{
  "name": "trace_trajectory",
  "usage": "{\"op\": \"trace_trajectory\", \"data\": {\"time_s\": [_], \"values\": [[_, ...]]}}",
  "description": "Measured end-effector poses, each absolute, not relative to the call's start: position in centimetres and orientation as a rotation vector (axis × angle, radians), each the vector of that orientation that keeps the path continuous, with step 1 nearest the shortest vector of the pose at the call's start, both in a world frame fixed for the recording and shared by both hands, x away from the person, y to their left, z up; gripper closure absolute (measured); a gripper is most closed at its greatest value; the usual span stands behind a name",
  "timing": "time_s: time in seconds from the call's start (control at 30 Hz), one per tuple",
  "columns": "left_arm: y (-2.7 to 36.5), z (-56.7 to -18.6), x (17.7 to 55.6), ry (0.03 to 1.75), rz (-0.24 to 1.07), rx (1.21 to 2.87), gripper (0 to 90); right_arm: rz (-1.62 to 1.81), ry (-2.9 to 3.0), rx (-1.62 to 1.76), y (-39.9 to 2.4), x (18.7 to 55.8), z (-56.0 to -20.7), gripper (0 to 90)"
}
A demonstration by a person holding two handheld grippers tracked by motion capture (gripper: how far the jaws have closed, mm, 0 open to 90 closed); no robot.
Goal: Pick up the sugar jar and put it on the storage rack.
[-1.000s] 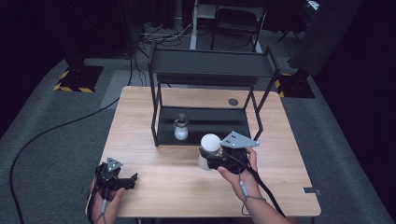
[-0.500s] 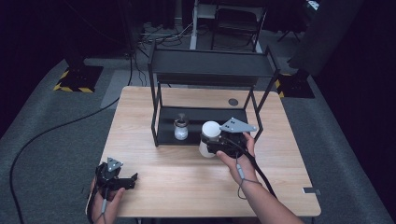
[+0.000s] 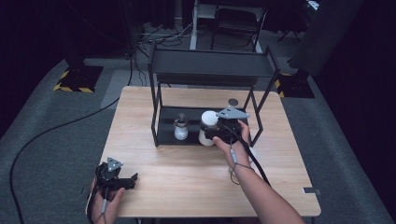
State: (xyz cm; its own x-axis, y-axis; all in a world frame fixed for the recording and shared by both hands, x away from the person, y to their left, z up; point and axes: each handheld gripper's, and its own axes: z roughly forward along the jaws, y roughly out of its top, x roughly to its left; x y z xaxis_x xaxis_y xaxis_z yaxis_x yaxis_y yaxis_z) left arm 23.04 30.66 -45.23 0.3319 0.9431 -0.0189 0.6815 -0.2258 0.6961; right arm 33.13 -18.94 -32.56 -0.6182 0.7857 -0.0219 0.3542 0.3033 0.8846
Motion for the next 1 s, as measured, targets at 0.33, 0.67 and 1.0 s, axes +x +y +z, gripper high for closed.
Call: {"op": "trace_trajectory", "data": {"time_s": [0.33,0.67,1.0], "values": [[30.7,-45.2,23.0,1.421,0.554,1.991,0.3,1.199,2.094,1.089,-17.5,35.1,-34.2,33.4],[30.6,-45.2,23.1,1.423,0.554,1.991,0.3,1.162,2.107,1.128,-16.4,36.8,-35.8,33.5],[30.6,-45.2,23.1,1.423,0.555,1.99,0.3,1.142,2.124,1.167,-15.9,37.8,-36.7,33.4]]}}
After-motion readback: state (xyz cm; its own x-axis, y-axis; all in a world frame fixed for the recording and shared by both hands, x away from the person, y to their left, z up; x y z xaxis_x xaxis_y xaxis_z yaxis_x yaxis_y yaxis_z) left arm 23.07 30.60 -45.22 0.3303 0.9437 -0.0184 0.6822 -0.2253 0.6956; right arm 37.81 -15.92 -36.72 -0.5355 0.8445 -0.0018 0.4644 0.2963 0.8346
